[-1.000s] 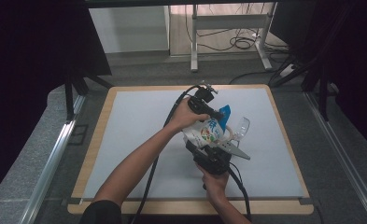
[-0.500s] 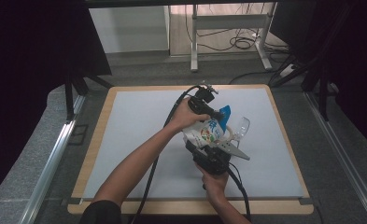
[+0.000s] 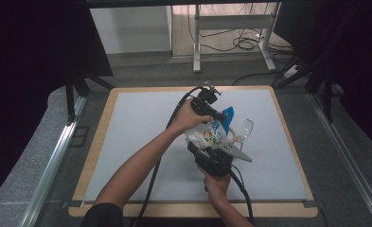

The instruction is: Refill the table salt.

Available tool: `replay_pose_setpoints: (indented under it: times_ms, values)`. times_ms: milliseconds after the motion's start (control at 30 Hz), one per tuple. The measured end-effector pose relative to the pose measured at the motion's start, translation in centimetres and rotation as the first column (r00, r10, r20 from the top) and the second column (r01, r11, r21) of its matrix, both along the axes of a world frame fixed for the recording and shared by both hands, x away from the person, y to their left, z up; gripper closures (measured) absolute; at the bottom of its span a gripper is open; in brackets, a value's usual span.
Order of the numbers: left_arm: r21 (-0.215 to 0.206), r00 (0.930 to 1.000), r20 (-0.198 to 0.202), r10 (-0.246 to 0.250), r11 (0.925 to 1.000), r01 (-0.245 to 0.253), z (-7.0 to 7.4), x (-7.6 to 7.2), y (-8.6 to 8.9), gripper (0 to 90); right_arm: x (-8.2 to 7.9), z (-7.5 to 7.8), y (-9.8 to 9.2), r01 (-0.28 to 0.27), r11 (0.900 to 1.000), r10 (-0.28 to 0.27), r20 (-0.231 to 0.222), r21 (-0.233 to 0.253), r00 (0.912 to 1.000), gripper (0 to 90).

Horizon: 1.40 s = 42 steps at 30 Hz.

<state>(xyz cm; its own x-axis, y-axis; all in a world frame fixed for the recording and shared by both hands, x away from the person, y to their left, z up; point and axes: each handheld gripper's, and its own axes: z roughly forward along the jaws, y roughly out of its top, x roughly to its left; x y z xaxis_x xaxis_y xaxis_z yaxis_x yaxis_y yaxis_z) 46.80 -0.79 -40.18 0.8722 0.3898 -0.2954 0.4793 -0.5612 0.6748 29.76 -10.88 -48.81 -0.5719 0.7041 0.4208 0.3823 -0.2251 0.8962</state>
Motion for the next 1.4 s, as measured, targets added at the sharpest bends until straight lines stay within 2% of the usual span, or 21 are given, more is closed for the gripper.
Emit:
replay_pose_setpoints:
  times_ms: [1400]
  values:
    - [0.005,1.0,-0.006,0.004,1.0,-0.004,-0.01,0.0,0.17,89.5,-0.02,0.08,0.12,-0.003,1.0,0.003,0.0,0.006,1.0,57.8]
